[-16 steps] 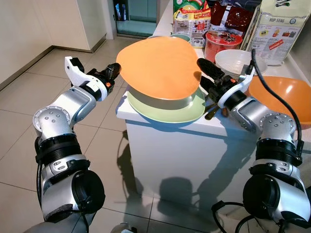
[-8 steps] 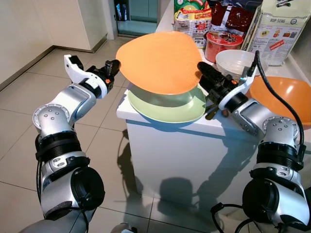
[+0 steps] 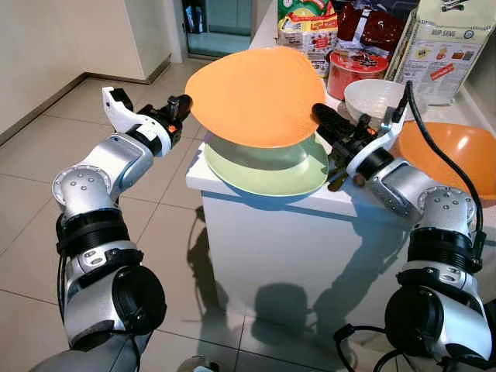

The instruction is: Setting the table

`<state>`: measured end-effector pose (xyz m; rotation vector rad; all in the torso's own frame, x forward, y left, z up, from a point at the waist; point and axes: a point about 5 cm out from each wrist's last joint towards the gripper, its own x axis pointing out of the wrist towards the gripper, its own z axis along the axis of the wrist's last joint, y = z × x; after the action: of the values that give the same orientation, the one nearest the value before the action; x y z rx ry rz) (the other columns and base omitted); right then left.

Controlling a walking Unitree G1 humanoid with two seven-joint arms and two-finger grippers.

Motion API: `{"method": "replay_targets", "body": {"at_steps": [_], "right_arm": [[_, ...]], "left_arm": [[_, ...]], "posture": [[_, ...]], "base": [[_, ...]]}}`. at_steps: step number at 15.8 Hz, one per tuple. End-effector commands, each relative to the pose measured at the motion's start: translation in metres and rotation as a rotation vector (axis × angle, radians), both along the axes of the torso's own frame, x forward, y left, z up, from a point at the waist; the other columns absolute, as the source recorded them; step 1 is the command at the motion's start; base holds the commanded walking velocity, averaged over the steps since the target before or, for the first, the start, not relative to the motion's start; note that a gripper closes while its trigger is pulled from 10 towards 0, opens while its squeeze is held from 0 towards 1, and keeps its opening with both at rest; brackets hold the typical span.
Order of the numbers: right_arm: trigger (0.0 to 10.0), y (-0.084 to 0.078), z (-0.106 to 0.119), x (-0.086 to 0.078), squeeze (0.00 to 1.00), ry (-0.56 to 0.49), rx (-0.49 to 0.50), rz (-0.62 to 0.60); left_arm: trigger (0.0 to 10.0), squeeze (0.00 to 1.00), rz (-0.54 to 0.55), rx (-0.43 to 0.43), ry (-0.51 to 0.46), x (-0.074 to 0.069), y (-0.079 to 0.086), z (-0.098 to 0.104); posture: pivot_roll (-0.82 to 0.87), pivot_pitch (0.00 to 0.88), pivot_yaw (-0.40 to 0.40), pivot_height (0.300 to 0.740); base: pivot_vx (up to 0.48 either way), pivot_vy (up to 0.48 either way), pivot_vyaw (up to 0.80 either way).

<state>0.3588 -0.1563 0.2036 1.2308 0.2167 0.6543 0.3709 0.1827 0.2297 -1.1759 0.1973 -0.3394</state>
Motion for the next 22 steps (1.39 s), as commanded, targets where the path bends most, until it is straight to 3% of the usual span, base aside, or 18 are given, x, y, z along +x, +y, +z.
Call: {"method": "replay_targets", "body": {"at_steps": [1, 5, 9, 15, 16, 17, 18, 19, 22], "right_arm": [[0.0, -0.003, 0.001, -0.002, 0.0, -0.008, -0.002, -0.01], [0.0, -0.003, 0.001, -0.002, 0.0, -0.006, -0.001, -0.011], [0.0, -0.003, -0.003, -0.004, 0.0, 0.0, -0.019, -0.008], [0.0, -0.005, -0.016, -0.012, 0.0, 0.001, -0.115, -0.049], [0.0, -0.005, -0.017, -0.012, 0.0, 0.002, -0.122, -0.055], [0.0, -0.006, -0.019, -0.013, 0.0, 0.002, -0.127, -0.062], [0.0, -0.006, -0.019, -0.013, 0.0, -0.001, -0.124, -0.069], [0.0, -0.007, -0.019, -0.014, 0.0, -0.003, -0.123, -0.075], [0.0, -0.01, -0.012, -0.012, 0.0, -0.035, -0.095, -0.115]], "left_arm": [[0.0, 0.0, -0.022, -0.017, -0.062, 0.003, -0.004, 0.016], [0.0, 0.0, -0.031, -0.006, -0.064, 0.003, -0.005, 0.017], [0.0, 0.0, -0.058, 0.077, -0.085, 0.002, -0.009, 0.018], [0.0, 0.0, -0.135, 0.393, -0.287, -0.011, -0.028, 0.036], [0.0, 0.0, -0.139, 0.409, -0.299, -0.012, -0.03, 0.037], [3.6, 0.0, -0.138, 0.455, -0.32, -0.014, -0.031, 0.039], [10.0, 0.29, -0.12, 0.47, -0.313, -0.012, -0.03, 0.038], [10.0, 1.0, -0.107, 0.48, -0.307, -0.011, -0.028, 0.037], [10.0, 1.0, -0.115, 0.457, -0.297, -0.012, -0.026, 0.035]], "posture": [[-0.01, 0.0, 0.03, 0.74], [-0.01, 0.0, 0.035, 0.74], [-0.01, 0.0, 0.037, 0.74], [-0.01, 0.0, 0.042, 0.74], [-0.01, 0.0, 0.042, 0.74], [-0.01, 0.0, 0.048, 0.74], [-0.01, 0.0, 0.048, 0.74], [-0.01, 0.0, 0.048, 0.74], [-0.01, 0.0, 0.053, 0.74]], "base": [[0.0, 0.0, 0.0], [0.0, 0.0, 0.0], [0.0, 0.0, 0.0], [0.0, 0.0, 0.0], [0.0, 0.0, 0.0], [0.0, 0.0, 0.0], [0.0, 0.0, 0.0], [0.0, 0.0, 0.0], [0.0, 0.0, 0.0]]}}
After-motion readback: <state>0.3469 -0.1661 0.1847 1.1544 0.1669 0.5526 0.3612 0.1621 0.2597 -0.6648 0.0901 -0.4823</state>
